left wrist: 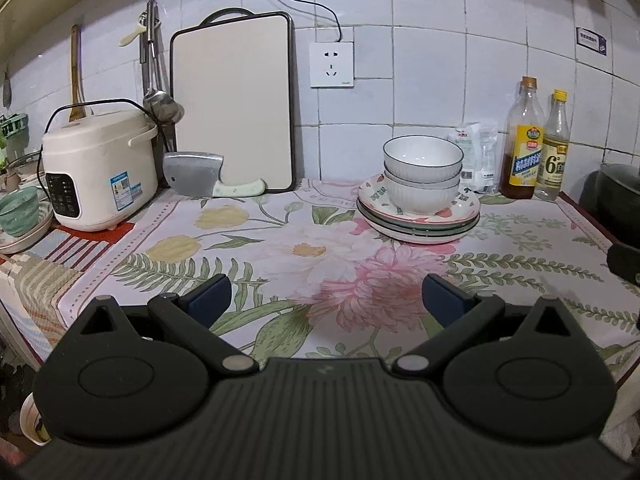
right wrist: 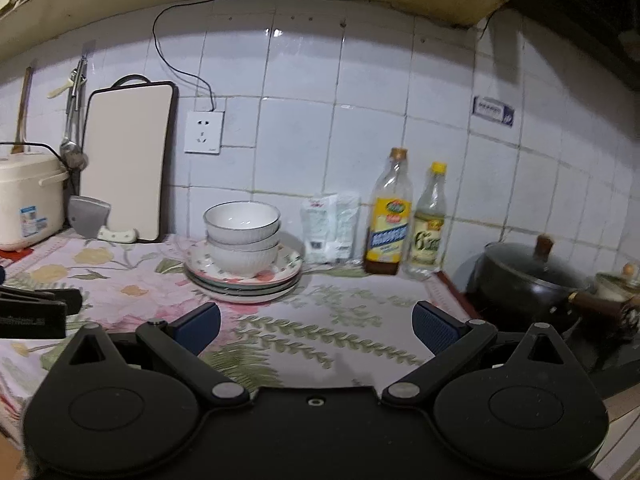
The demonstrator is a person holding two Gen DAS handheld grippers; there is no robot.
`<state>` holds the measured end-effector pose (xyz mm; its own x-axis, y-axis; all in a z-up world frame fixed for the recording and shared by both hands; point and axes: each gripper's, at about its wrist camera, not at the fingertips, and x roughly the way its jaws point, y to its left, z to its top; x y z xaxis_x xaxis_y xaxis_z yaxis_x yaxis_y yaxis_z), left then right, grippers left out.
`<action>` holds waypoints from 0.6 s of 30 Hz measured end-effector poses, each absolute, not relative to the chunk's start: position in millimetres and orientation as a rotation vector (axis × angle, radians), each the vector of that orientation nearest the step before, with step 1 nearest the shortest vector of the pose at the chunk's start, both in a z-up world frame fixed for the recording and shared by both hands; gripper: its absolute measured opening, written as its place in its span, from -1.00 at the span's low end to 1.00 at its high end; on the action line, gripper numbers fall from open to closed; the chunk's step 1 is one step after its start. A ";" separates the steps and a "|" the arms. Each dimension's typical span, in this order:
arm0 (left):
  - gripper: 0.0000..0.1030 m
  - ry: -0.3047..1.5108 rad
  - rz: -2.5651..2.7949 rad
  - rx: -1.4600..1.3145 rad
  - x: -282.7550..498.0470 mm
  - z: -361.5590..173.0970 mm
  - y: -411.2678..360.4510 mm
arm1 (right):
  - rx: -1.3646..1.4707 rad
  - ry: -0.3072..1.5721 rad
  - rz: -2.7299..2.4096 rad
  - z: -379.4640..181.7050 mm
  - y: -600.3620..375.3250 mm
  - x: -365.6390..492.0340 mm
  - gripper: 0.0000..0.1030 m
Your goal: Organize plates and bowls
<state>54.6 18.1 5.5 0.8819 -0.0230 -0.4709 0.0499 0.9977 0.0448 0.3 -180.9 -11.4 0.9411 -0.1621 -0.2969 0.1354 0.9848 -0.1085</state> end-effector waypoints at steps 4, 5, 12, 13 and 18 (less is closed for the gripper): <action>1.00 0.485 -0.050 0.073 51.8 6.0 15.9 | -0.081 0.305 -0.142 -10.4 -180.1 -1.8 1.00; 1.00 0.485 -0.053 0.075 51.6 5.9 15.8 | -0.081 0.303 -0.142 -10.2 -180.0 -1.8 1.00; 1.00 0.479 -0.072 0.092 47.8 5.7 13.4 | -0.075 0.302 -0.120 -9.6 -178.9 -5.0 1.00; 1.00 0.476 -0.075 0.091 47.1 5.8 13.4 | -0.076 0.301 -0.118 -9.2 -178.7 -5.7 1.00; 1.00 0.470 -0.082 0.092 45.8 5.8 13.4 | -0.061 0.307 -0.107 -8.7 -180.1 -5.0 1.00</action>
